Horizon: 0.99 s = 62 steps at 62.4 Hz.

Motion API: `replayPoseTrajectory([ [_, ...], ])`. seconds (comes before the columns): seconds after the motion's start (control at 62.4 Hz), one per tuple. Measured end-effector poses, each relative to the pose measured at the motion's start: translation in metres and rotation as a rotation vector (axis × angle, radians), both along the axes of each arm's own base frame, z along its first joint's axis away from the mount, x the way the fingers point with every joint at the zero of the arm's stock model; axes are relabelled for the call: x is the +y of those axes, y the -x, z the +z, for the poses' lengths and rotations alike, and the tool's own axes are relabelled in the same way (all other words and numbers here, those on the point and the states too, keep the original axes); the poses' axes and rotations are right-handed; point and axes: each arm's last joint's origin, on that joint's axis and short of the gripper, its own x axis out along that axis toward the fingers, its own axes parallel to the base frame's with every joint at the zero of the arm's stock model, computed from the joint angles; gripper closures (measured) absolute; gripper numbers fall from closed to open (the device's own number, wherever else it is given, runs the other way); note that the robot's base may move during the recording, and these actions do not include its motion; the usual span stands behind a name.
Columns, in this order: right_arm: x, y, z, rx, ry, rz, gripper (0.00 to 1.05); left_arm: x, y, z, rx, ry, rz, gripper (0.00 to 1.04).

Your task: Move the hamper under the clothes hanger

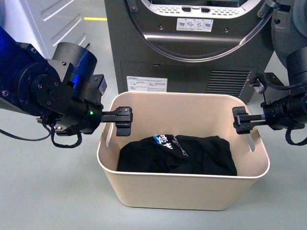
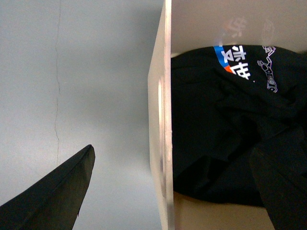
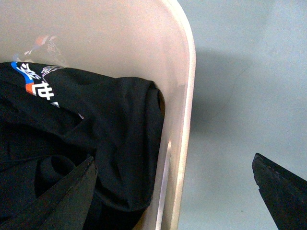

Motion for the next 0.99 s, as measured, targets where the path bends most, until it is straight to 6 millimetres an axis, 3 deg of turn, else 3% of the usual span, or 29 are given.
replayPoseTrajectory([
  [0.337, -0.001, 0.002, -0.018, 0.036, 0.012, -0.004, 0.09, 0.0, -0.004, -0.015, 0.024, -0.008, 0.008, 0.07],
  [0.465, -0.001, 0.007, -0.027, 0.06, 0.031, -0.008, 0.36, 0.0, -0.005, -0.016, 0.026, -0.014, 0.015, 0.35],
  [0.721, 0.0, 0.009, -0.029, 0.075, 0.049, -0.011, 0.75, 0.0, -0.005, -0.016, 0.025, -0.017, 0.016, 0.74],
  [0.914, 0.002, 0.009, -0.028, 0.083, 0.039, -0.002, 1.01, 0.0, -0.005, -0.013, 0.019, -0.017, 0.019, 1.0],
  [0.994, 0.002, 0.009, -0.026, 0.085, 0.035, -0.012, 1.02, -0.001, -0.005, -0.011, 0.019, -0.016, 0.023, 1.01],
])
